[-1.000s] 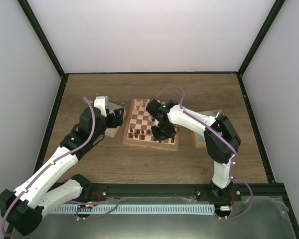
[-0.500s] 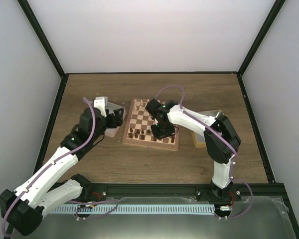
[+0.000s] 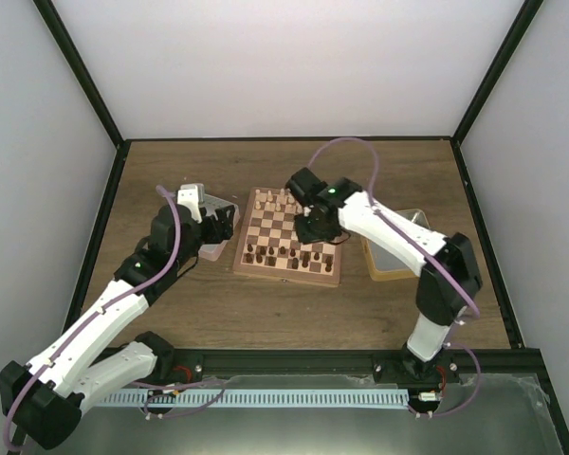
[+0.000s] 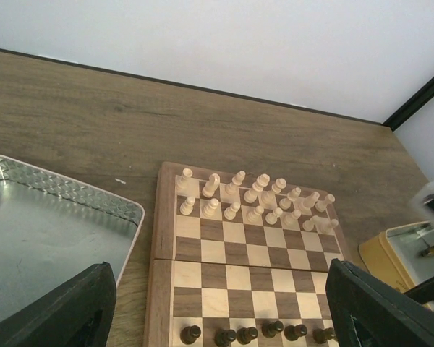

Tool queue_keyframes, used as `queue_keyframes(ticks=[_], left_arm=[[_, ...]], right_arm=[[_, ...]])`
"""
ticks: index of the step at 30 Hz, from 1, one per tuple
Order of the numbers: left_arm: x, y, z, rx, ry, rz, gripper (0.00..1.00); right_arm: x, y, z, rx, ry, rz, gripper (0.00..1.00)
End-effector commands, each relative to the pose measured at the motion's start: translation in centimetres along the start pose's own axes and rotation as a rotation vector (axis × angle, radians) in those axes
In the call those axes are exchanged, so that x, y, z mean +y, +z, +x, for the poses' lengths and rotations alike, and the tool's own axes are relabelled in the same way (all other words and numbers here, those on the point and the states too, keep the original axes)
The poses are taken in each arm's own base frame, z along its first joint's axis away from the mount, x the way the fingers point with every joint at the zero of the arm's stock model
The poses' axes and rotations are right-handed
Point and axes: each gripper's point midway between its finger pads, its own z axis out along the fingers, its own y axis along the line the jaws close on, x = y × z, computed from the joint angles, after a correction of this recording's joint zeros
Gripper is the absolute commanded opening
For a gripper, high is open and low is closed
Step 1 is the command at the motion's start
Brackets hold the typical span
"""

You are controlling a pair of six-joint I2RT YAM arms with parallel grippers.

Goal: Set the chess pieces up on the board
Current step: Pick up the chess piece from the storage box.

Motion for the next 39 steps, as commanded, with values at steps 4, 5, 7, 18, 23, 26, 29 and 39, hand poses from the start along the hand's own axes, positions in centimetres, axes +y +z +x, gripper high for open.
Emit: queue_keyframes(ticks=[4,5,7,18,23,26,29,39], left_arm=[[-0.2,-0.4,-0.7,-0.028,-0.007,0.019,0.81],[-0.2,-0.3,-0.6,-0.025,-0.007,0.02,0.81],[-0.3,-0.2,-0.4,-0.02,-0.007,0.023,0.81],[-0.1,0.1,-0.4,-0.018,-0.008,0.014,0.82],[-0.1,0.4,-0.2,-0.01,-0.005,0.009,0.82],[0.0,0.4,-0.2,-0.009,-0.005,0.004,0.82],[0.1,0.5,-0.2,-0.009,-0.004,0.003,0.82],[0.0,0.6,-0.1,-0.007,-0.006,0.009,0.82]], right_arm=[[-13.9,-4.1,-1.8,-0.315,0.484,0.235,0.4],[-16.0,-4.0,-1.4,-0.35,0.564,0.246,0.42],[-19.9,-3.9,-0.5,-0.429,0.712,0.258,0.47],[-31.7,1.8,0.6,-0.47,1.191,0.343,0.54],[-33.0,4.0,0.6,-0.476,1.338,0.337,0.5],[-33.3,4.9,-0.1,-0.483,1.371,0.329,0.47],[-33.8,5.9,-0.3,-0.475,1.39,0.34,0.45],[-34.6,8.2,0.6,-0.432,1.445,0.407,0.3]])
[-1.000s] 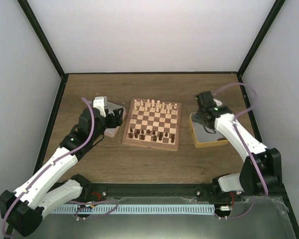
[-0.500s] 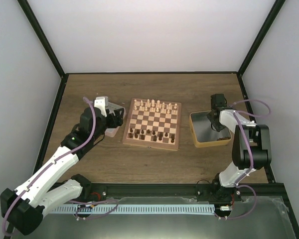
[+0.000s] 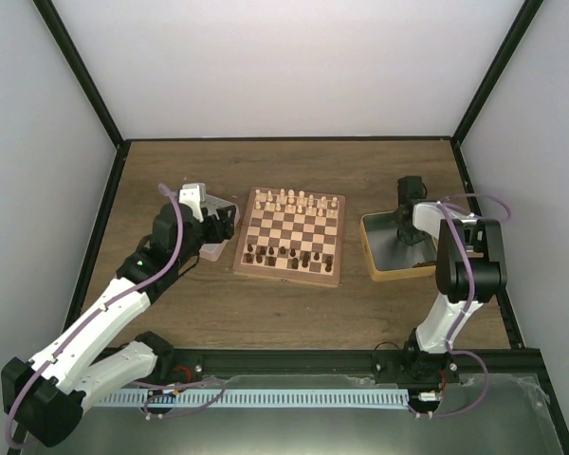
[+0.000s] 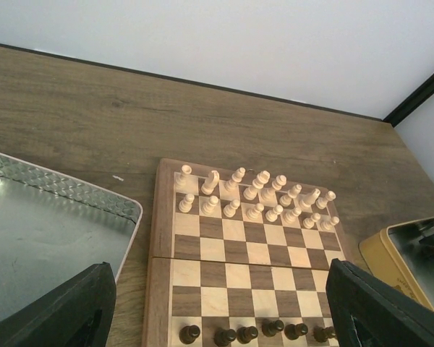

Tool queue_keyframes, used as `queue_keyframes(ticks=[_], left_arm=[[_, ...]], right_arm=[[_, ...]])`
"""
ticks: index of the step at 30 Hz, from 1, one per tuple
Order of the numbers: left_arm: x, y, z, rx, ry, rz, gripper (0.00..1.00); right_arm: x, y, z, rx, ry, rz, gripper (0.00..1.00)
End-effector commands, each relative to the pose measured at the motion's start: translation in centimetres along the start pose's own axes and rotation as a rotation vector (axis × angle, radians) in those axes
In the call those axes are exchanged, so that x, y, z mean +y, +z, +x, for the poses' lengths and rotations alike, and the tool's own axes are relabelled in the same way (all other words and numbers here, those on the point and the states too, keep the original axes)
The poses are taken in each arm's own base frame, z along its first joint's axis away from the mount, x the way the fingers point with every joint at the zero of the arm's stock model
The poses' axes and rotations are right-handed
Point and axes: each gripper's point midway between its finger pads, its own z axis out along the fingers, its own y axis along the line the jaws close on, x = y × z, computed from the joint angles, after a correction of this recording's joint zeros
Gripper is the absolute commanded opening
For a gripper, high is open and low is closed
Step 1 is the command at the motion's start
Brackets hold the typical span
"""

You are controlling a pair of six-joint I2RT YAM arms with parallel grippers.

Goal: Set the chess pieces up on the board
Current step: Pick up the chess piece from the storage box, then place the chess piece on the chessboard.

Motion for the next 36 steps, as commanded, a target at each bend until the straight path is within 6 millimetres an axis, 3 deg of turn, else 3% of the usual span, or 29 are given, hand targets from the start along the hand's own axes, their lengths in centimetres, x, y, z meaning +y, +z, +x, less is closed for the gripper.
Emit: queue_keyframes(ticks=[1,7,11,15,17,20,24,27,31,36], left_arm=[[0.0,0.1,-0.3,-0.02,-0.003,0.005,0.82],[0.0,-0.1,-0.6,-0.029,-0.005,0.01,0.82],[-0.8,-0.7,-1.2,-0.064,-0.001,0.055,0.82],[-2.2,-0.9,-1.3,-0.07,0.004,0.142,0.82],[-3.4,-1.0,-1.3,-0.062,0.015,0.21,0.82],[-5.4,-1.3,-1.3,-0.045,0.026,0.313,0.82],[-8.6,-2.5,-1.5,-0.032,0.046,0.498,0.82],[-10.3,-3.5,-1.9,-0.039,0.034,0.608,0.82],[-11.3,-4.0,-2.4,-0.027,-0.025,0.663,0.83],[-12.9,-3.5,-1.6,0.098,-0.138,0.745,0.83]], right_arm=[[0.3,0.8,-1.3,-0.041,0.047,0.028,0.25],[1.0,-0.3,-1.4,-0.034,-0.092,-0.018,0.05],[1.8,-3.7,-1.5,-0.038,-0.203,-0.135,0.01],[3.6,-7.5,0.3,0.058,-0.357,-0.336,0.01],[5.3,-10.2,2.5,0.151,-0.468,-0.52,0.01],[8.1,-15.9,6.5,0.296,-0.65,-0.873,0.01],[9.5,-24.1,12.1,0.356,-0.929,-1.251,0.01],[9.0,-29.3,15.8,0.443,-1.056,-1.495,0.01],[7.4,-34.6,19.3,0.534,-1.2,-1.735,0.01],[5.7,-38.6,21.7,0.601,-1.348,-1.897,0.01]])
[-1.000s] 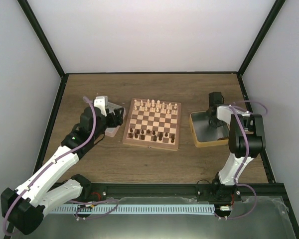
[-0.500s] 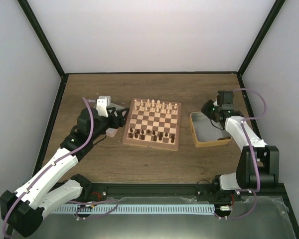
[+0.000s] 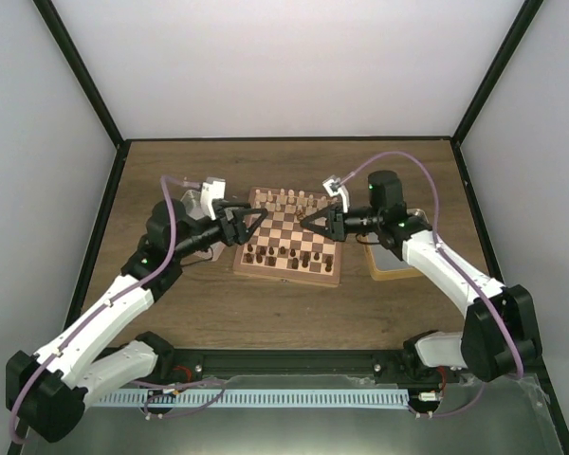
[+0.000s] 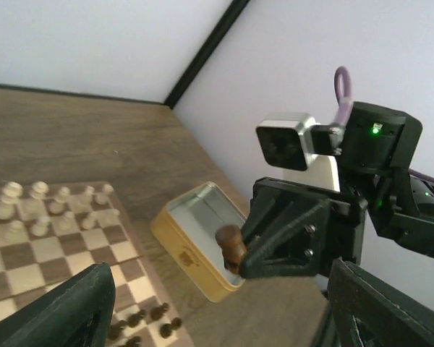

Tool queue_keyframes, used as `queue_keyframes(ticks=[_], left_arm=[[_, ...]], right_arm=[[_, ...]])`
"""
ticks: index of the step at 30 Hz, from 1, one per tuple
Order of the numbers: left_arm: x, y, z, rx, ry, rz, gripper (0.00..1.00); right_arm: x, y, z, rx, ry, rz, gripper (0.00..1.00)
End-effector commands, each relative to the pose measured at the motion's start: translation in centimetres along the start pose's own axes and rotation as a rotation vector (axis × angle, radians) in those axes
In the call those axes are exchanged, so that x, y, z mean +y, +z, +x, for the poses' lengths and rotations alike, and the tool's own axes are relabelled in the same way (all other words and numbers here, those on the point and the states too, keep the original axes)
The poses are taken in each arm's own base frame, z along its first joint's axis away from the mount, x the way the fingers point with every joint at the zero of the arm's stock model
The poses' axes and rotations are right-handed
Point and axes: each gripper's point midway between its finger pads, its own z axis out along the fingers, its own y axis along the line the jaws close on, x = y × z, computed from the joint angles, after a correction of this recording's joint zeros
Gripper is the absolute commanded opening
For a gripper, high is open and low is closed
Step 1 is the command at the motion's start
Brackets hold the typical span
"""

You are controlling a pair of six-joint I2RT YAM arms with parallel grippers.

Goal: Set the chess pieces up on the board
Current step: Place the chess piece on the chessboard.

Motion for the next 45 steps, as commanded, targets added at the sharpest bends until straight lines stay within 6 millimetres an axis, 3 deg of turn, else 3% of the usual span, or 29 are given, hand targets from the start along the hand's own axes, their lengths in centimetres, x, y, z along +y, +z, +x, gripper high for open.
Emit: queue_keyframes(ticks=[1,6,12,17,28,33,36,42,45], left_arm=[[-2.5,1.2,-0.1,0.068,-0.131,0.155,0.82],[-3.5,2.5,1.1,0.161,-0.254,0.262,0.78],[-4.2,3.0,1.6,0.2,-0.322,0.339,0.61],[-4.1,3.2,1.9,0.21,-0.331,0.342,0.58],[-2.9,3.9,2.9,0.24,-0.329,0.302,0.11],[-3.0,3.7,1.6,0.18,-0.326,0.283,0.07],[-3.1,3.4,0.1,0.111,-0.369,0.27,0.06],[-2.9,2.9,-1.8,-0.004,-0.546,0.283,0.06],[-2.8,3.0,-2.1,-0.015,-0.621,0.301,0.06]], right_arm=[[6.3,0.5,-0.8,0.047,-0.224,-0.235,0.01],[7.8,1.4,-1.0,0.083,-0.275,-0.287,0.01],[8.1,2.3,-0.9,0.12,-0.29,-0.3,0.01],[8.0,2.9,-1.0,0.138,-0.286,-0.29,0.01],[8.5,3.2,-1.3,0.152,-0.273,-0.305,0.01],[8.9,2.9,-1.4,0.117,-0.205,-0.307,0.3],[9.8,2.3,-2.2,0.004,-0.176,-0.311,0.49],[10.7,1.1,-4.9,-0.271,-0.005,-0.314,0.54],[9.3,1.8,-6.0,-0.335,0.096,-0.269,0.55]])
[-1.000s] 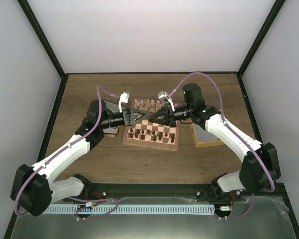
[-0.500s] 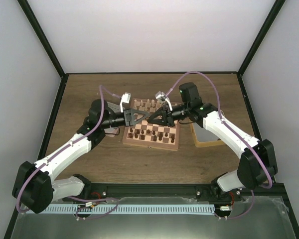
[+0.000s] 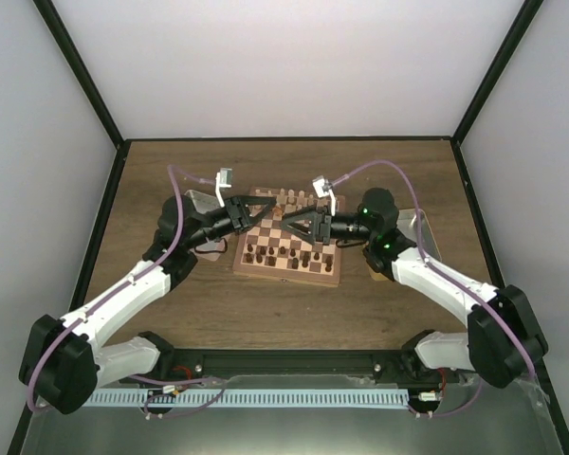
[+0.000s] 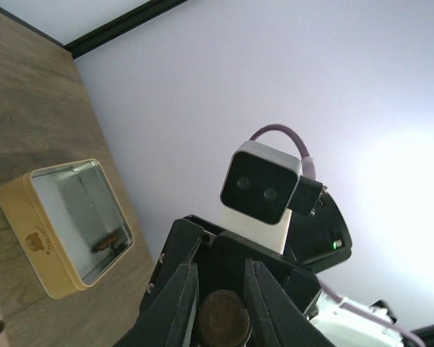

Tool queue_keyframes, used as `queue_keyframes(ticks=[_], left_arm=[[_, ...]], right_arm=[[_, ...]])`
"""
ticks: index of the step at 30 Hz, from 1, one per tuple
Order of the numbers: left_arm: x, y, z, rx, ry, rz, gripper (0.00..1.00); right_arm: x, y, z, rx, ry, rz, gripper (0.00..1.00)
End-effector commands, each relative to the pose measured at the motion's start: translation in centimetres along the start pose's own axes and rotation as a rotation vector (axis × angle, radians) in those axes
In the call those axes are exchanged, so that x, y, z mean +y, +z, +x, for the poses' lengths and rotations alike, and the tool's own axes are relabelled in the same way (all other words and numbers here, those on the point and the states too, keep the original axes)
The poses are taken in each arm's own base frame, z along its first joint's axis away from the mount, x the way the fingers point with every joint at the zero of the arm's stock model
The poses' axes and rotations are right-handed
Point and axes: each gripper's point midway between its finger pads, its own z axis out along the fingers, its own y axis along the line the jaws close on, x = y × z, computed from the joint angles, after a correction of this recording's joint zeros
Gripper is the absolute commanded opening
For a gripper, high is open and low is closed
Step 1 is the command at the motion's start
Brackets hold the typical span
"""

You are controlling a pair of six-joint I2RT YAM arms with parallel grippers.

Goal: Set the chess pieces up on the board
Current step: Place the chess piece on the chessboard.

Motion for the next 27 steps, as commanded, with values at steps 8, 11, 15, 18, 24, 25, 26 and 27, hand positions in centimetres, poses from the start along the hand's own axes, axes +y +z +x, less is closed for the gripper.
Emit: queue_keyframes(ticks=[8,11,15,18,24,25,26,27], left_arm=[[0.1,-0.3,-1.7,-0.12,-0.182,0.039,0.06],[0.5,-0.3,-1.8,-0.128,-0.196,0.035,0.06],[1.0,-0.2,-1.9,-0.137,-0.197,0.029,0.06],[1.1,-0.2,-1.9,-0.14,-0.197,0.028,0.06],[1.8,-0.5,-1.4,-0.136,-0.202,0.01,0.08],[1.9,-0.5,-1.3,-0.136,-0.199,0.003,0.11],[2.1,-0.6,-1.2,-0.136,-0.193,-0.008,0.17],[2.5,-0.7,-1.1,-0.135,-0.185,-0.028,0.33]], right_arm=[[0.1,0.7,-5.8,-0.276,0.142,-0.001,0.44],[0.1,1.2,-5.5,-0.26,0.157,-0.005,0.34],[0.4,2.0,-4.9,-0.225,0.17,-0.033,0.3],[0.2,2.2,-4.8,-0.222,0.184,-0.038,0.24],[-0.6,2.0,-5.4,-0.257,0.204,0.017,0.02],[-0.9,2.0,-5.4,-0.259,0.206,0.037,0.01],[-1.2,1.9,-5.4,-0.258,0.211,0.06,0.01],[-1.8,1.9,-5.1,-0.249,0.232,0.101,0.01]])
